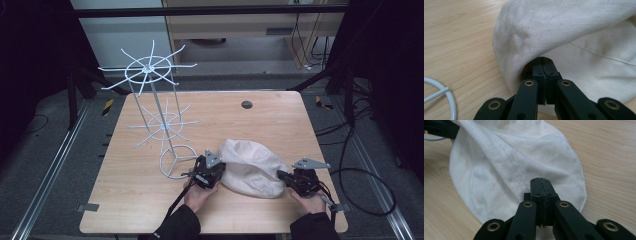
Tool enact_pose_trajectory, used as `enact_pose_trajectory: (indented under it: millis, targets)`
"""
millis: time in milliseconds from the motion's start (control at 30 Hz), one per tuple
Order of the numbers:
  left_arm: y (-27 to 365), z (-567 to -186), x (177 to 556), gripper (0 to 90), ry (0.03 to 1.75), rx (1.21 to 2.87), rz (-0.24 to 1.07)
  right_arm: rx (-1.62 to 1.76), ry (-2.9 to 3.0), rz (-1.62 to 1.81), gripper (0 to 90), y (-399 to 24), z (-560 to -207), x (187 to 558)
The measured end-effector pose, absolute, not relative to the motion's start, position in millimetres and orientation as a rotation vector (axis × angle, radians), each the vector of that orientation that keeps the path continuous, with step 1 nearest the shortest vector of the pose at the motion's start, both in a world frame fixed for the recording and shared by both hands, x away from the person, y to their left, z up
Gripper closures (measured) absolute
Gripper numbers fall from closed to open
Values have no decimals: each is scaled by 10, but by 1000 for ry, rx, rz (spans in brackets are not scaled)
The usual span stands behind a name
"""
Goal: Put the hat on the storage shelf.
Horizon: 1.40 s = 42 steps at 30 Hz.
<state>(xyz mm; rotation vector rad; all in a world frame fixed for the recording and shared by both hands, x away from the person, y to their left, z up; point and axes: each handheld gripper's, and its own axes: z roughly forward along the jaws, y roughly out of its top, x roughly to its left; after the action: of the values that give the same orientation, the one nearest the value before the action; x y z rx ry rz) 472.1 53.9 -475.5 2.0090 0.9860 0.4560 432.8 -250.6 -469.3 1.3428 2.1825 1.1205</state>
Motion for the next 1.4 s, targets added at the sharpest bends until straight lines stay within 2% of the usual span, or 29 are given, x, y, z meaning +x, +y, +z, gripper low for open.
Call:
enact_pose_trajectory:
  millis: [467,767,1033,1400]
  targets:
    - [445,-4755,4926,889,1028,1970,457,1328,2216,1149,900,-2466,-4711,4156]
    - [659,-4551,4706,805,945,1981,490,1274,2141,1151,842,-2523,-4599,4129]
    - [965,-4295,4412,715,856,1994,458,1232,2108,1129,701,-2519,-4441,4117]
    - [1382,-4308,4125,633,840,2029,458,1204,2147,1092,515,-2453,-4327,4119]
